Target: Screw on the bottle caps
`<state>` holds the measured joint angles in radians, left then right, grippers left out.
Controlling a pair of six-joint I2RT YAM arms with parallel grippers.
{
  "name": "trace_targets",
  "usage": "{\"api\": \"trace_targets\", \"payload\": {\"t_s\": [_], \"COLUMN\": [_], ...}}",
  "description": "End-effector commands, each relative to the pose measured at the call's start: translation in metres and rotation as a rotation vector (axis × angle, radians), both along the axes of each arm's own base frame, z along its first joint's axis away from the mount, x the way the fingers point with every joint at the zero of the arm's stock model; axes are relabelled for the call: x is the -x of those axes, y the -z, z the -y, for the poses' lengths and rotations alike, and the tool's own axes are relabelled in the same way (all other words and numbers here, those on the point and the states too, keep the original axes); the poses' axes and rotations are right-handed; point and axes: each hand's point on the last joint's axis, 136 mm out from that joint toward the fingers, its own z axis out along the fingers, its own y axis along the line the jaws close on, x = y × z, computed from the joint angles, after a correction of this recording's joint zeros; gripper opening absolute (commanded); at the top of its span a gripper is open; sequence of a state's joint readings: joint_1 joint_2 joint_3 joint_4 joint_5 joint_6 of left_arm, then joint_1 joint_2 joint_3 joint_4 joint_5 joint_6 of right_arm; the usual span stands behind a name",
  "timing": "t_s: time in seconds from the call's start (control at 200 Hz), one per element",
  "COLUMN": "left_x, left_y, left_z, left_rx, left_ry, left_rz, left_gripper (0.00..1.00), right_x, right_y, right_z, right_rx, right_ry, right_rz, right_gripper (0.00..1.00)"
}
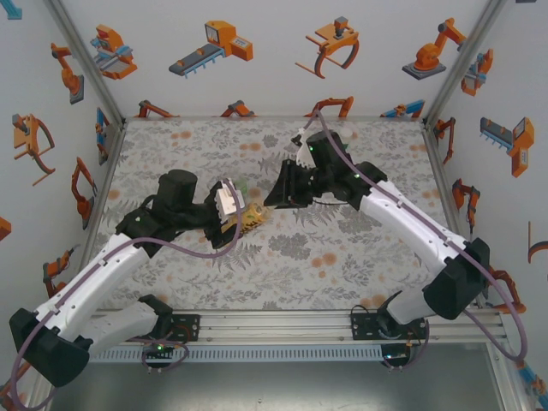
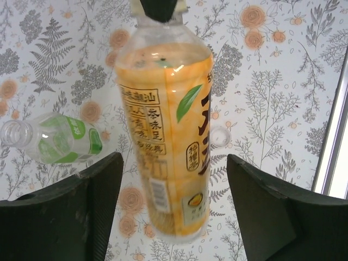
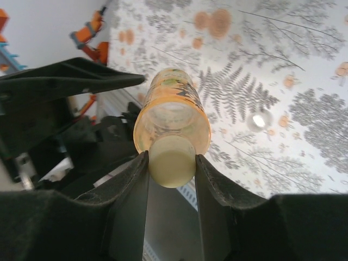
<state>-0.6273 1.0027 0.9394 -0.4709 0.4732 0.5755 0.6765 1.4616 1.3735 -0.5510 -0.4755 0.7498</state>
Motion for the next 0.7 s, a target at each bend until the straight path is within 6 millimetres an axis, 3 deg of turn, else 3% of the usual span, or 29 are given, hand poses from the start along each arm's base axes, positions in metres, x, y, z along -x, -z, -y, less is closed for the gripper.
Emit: {"api": "trace_targets", "payload": {"t_s": [0.0, 0.31, 0.691], "left_x": [0.002, 0.001, -0.003], "left_y": [-0.012, -0.013, -0.008], "left_z": [0.002, 0.001, -0.003], "left_rx": [0.041, 0.044, 0.026], "left_ry": [0.017, 0.012, -0.013], "left_rz": [0.015, 0.015, 0.018], "left_gripper": [0.74, 0.76, 0.76], "right_x": [-0.004, -0.013, -0.033], "right_y": [0.005, 0.018, 0.010], "right_z": [0.012, 0.045, 0.068], "right_rx": [0.102, 0.360, 0.510], "right_ry": [-0.001, -0.001, -0.029], "right_rz": [0.043, 0.114, 0.169], "right_gripper": [0.01, 0.01, 0.00]}}
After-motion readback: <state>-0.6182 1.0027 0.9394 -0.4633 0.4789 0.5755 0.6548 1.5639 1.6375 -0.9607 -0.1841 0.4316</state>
